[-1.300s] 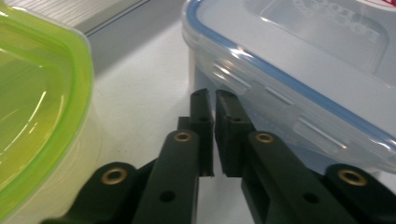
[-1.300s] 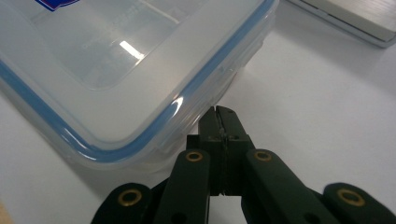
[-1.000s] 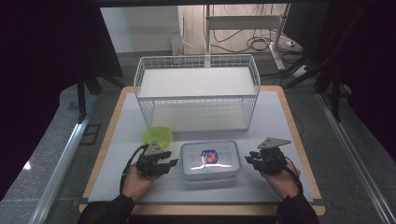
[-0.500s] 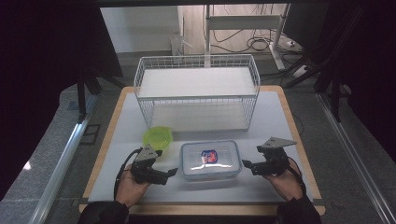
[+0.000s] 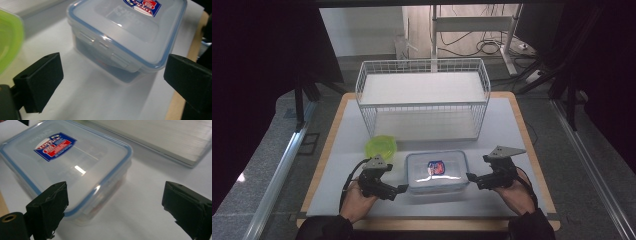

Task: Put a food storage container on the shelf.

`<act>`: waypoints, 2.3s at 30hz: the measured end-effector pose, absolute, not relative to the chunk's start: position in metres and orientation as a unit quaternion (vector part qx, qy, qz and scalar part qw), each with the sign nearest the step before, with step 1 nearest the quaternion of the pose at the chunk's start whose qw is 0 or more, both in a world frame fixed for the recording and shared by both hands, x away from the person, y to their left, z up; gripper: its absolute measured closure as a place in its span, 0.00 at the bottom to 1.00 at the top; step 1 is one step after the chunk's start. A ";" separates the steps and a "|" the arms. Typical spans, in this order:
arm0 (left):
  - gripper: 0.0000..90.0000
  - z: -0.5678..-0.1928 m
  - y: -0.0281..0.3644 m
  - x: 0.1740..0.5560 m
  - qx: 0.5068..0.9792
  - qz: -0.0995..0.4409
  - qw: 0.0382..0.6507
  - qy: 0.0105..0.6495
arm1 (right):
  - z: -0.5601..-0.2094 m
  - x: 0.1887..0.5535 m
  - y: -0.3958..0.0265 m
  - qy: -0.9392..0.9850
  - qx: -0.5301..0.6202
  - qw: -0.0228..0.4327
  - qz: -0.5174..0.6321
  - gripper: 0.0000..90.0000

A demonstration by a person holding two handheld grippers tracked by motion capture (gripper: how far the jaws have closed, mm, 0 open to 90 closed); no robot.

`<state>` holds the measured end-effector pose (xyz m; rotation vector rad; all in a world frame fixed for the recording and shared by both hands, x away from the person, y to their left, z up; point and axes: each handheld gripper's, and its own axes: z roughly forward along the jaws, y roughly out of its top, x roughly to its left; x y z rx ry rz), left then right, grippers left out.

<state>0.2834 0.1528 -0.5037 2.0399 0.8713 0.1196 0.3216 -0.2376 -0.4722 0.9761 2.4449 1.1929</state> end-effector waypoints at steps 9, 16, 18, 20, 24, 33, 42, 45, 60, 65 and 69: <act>0.00 -0.508 0.140 0.298 0.820 -0.005 0.441 0.364 | -0.477 0.328 -0.220 0.852 0.340 0.069 0.391 0.03; 0.00 -0.514 0.133 0.310 0.811 -0.050 0.452 0.368 | -0.486 0.340 -0.216 0.846 0.356 -0.003 0.396 0.07; 0.00 -0.515 0.131 0.314 0.806 -0.058 0.454 0.375 | -0.488 0.343 -0.214 0.843 0.358 -0.030 0.399 0.10; 0.00 -0.517 0.129 0.317 0.806 -0.063 0.453 0.376 | -0.491 0.347 -0.211 0.837 0.368 -0.056 0.400 0.09; 0.00 -0.520 0.128 0.321 0.801 -0.079 0.454 0.383 | -0.493 0.351 -0.212 0.831 0.381 -0.068 0.400 0.10; 0.10 -0.512 0.128 0.311 0.805 -0.072 0.443 0.388 | -0.490 0.347 -0.214 0.823 0.401 -0.090 0.391 0.18; 0.37 -0.510 0.144 0.291 0.787 -0.072 0.480 0.382 | -0.482 0.325 -0.231 0.798 0.420 -0.082 0.424 0.44; 0.47 -0.510 0.148 0.286 0.779 -0.071 0.492 0.381 | -0.480 0.316 -0.236 0.793 0.420 -0.081 0.433 0.50; 0.54 -0.508 0.152 0.288 0.752 -0.066 0.517 0.403 | -0.479 0.301 -0.239 0.776 0.433 -0.067 0.453 0.60; 0.54 -0.504 0.152 0.289 0.753 -0.059 0.515 0.405 | -0.478 0.302 -0.237 0.774 0.432 -0.061 0.459 0.59; 0.54 -0.495 0.153 0.290 0.751 -0.045 0.523 0.401 | -0.471 0.303 -0.237 0.771 0.427 -0.050 0.470 0.59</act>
